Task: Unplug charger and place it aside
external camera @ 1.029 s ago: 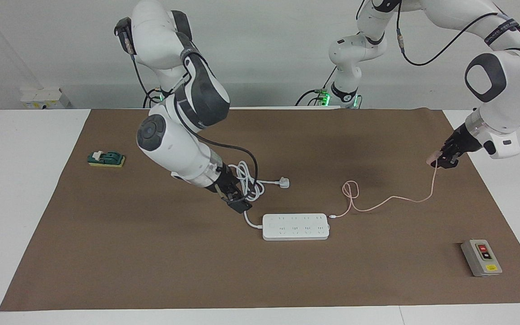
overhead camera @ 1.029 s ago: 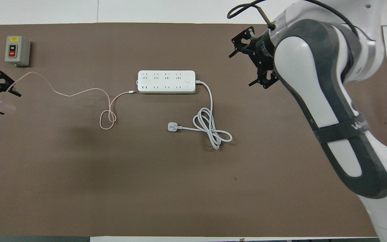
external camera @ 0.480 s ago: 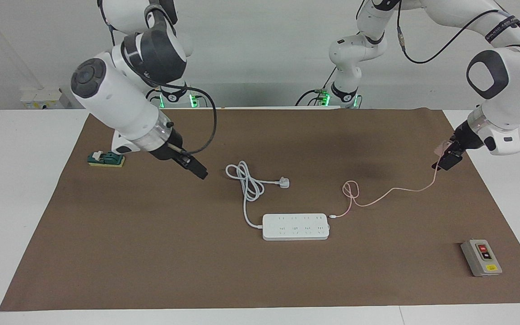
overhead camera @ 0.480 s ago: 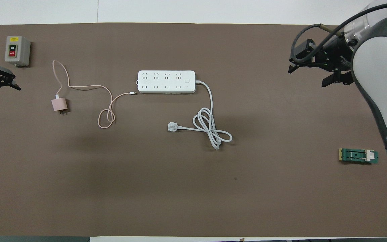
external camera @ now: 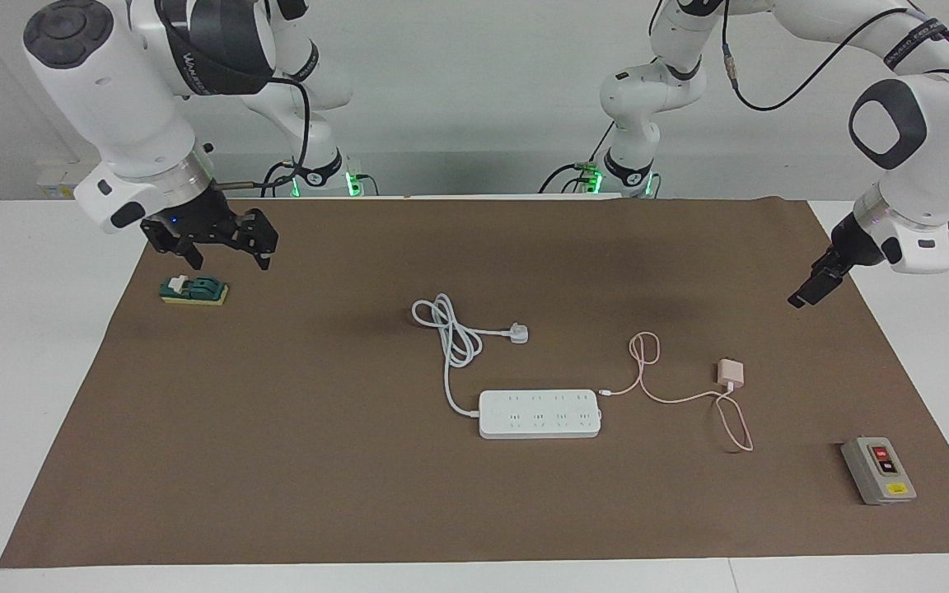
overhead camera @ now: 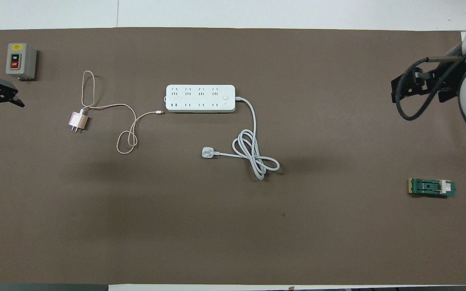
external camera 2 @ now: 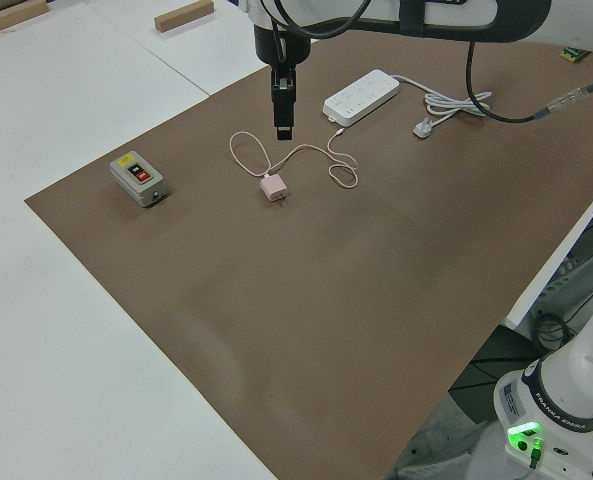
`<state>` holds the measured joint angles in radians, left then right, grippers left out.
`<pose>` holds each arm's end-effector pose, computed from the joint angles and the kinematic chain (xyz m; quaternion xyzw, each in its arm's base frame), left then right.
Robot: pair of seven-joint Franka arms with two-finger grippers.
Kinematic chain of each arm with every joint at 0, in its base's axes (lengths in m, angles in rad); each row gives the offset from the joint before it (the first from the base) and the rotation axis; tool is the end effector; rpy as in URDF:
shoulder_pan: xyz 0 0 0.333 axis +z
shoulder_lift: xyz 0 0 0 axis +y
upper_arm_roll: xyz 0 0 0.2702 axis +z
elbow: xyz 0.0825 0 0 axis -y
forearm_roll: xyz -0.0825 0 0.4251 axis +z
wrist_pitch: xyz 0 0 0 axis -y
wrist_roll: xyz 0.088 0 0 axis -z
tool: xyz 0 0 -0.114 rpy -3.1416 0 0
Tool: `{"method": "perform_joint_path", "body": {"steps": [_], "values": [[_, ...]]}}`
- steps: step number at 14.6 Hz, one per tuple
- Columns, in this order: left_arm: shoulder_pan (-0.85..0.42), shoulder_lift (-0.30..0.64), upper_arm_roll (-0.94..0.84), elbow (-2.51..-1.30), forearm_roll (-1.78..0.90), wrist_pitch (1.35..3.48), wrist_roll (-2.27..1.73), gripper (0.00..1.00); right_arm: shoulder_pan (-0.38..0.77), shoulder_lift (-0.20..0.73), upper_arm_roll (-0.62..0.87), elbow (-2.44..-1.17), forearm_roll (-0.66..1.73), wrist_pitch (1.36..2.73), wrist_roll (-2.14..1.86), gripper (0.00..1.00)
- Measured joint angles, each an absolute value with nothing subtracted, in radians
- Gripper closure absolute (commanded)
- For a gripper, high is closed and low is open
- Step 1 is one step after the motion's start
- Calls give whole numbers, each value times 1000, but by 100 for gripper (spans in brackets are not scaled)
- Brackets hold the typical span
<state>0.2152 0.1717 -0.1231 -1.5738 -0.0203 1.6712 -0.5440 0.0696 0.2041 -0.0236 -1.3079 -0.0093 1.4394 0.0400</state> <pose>0.6366 0.0608 0.4731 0.9484 0.3142 -0.0402 0.0119 0.6339 0.0295 0.5682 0.9993 0.0027 -0.0359 0.0086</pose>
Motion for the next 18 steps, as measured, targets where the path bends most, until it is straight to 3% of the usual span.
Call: {"method": "perform_joint_path", "body": {"steps": [4,7,15,18], "values": [[215,116,-126,-1573,-20,1637,-391,0,2,41,-16,-1484,-19,1446,-59,0],[215,59,-130,-1572,-20,1568,-253,0,-74,-25,25,-1576,-19,1444,-81,0],[213,-77,-182,-1572,-20,1400,-28,0,-95,-31,48,-1595,-32,1448,-81,0],[213,-89,-183,-1575,-20,1397,2,0,-95,-31,51,-1593,-32,1453,-81,0]]}}
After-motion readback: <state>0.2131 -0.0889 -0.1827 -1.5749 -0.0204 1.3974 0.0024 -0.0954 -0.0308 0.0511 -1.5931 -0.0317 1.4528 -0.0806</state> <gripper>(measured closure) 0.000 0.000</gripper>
